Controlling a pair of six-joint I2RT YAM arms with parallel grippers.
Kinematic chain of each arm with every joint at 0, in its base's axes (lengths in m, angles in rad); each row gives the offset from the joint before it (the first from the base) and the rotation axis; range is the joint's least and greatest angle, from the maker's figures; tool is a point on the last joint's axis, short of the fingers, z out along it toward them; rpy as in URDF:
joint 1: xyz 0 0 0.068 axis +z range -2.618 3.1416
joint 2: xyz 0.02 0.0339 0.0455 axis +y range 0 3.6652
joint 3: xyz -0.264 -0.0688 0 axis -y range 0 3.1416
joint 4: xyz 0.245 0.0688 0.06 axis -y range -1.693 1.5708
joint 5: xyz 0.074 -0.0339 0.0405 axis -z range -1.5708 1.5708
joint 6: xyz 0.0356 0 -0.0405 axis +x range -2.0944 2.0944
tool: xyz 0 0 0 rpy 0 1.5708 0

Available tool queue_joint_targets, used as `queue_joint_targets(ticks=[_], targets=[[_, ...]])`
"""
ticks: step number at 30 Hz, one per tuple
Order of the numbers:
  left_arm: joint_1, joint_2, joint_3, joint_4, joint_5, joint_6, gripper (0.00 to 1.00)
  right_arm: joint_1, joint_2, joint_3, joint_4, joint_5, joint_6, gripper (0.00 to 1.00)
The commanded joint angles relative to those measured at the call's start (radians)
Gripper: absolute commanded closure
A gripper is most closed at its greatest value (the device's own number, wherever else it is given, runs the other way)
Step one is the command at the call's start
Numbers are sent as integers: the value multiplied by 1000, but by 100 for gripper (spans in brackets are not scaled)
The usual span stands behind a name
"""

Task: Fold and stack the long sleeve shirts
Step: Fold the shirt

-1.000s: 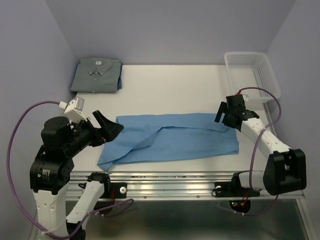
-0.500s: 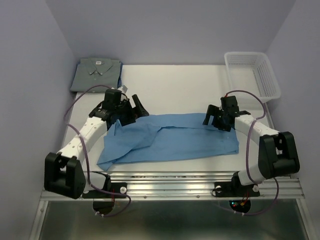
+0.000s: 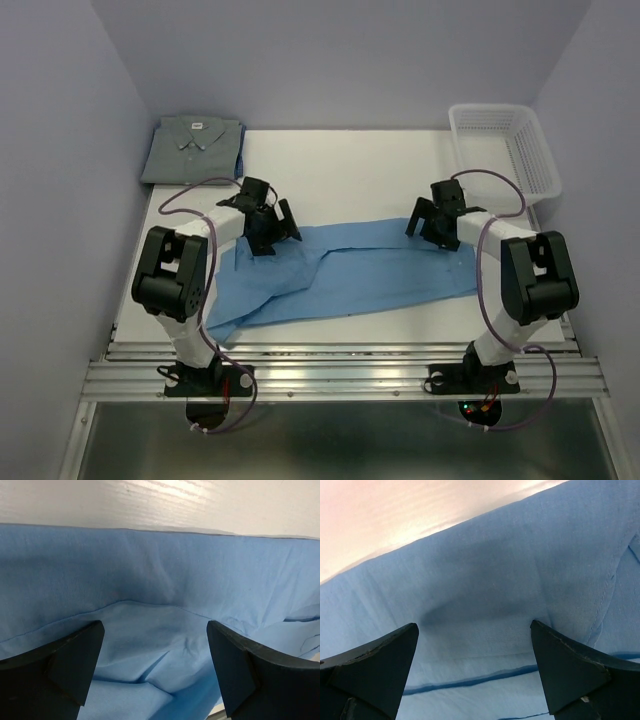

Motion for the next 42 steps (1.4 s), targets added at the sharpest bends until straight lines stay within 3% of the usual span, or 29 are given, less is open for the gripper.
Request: queue_joint_targets(ticks=[1, 9, 14, 16, 20, 24, 29, 35, 38, 42], targets=[[16, 118, 80, -39, -54, 54, 1, 1, 102, 5, -32, 56, 36, 0], [83, 313, 357, -62, -74, 103, 1, 1, 231, 157, -34, 101, -3, 0], [106, 388, 606, -102, -51, 152, 1, 1, 271, 290, -43, 110, -60, 0], [106, 361, 682, -142, -89, 166, 1, 1, 245, 312, -55, 86, -89, 0], [120, 173, 697, -208, -201, 144, 1, 1, 148, 286, -51, 27, -126, 0], [149, -56, 541, -246, -296, 43, 1, 1, 32, 208, -40, -2, -134, 0], [229, -421, 150, -323, -396, -145, 1, 1, -124, 100, -31, -13, -108, 0], [347, -765, -229, -328, -358, -362, 1, 1, -195, 34, -25, -63, -105, 0], [385, -808, -329, -230, -304, -400, 1, 11, -211, 23, -14, -99, -100, 0], [474, -749, -357, -190, -318, -480, 1, 11, -237, 14, -8, -146, -95, 0]])
